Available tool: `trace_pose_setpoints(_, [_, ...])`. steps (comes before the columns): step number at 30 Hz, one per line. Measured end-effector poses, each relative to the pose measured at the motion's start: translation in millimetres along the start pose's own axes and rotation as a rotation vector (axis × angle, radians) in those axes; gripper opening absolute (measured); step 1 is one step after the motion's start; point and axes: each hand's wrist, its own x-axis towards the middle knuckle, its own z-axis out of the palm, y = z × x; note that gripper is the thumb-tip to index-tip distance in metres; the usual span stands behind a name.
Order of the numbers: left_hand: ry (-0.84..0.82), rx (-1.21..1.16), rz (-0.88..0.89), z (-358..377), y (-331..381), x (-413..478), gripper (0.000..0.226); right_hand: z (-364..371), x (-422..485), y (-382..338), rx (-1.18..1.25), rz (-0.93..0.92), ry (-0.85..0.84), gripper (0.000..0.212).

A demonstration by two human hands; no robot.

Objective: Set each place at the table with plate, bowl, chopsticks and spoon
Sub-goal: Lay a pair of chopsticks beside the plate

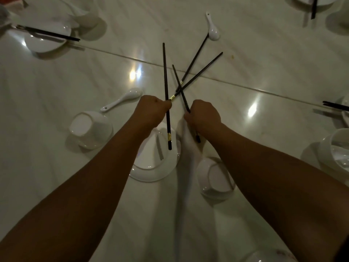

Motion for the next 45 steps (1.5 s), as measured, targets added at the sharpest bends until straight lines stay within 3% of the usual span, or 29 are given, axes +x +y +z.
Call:
trace_pose_setpoints(6, [-0.068,-0.075,0.058,-7.2,3.0,-56.8,0.012,-37.5,-42.2,21.8,0.227,-0.009,0.179,0.026])
trace_pose_setpoints(12, [-0.137,-0.118,0.158,19.8,3.2,-137.9,0.012,-85.4,-138.0,62.1,0.498,0.043,0.242,0.016])
trace_pose_setpoints(16, [-0.288,-0.096,0.170,54.6,-11.1,-206.8,0.012,-108.4,-219.9,104.5,0.784,0.153,0.106,0.012])
trace_pose_setpoints(21, [-0.444,-0.046,0.115,96.6,-48.2,-280.9,0.009,-84.0,-322.5,159.5,0.863,0.282,-0.048,0.009])
trace_pose_setpoints(30, [-0.600,0.193,0.089,169.4,-113.3,-354.2,0.010,-10.3,-428.2,208.2,0.757,0.548,-0.176,0.014])
trace_pose_setpoints(45, [-0.504,0.345,0.074,207.6,-130.6,-360.6,0.010,17.6,-439.6,215.4,0.464,0.416,-0.179,0.012])
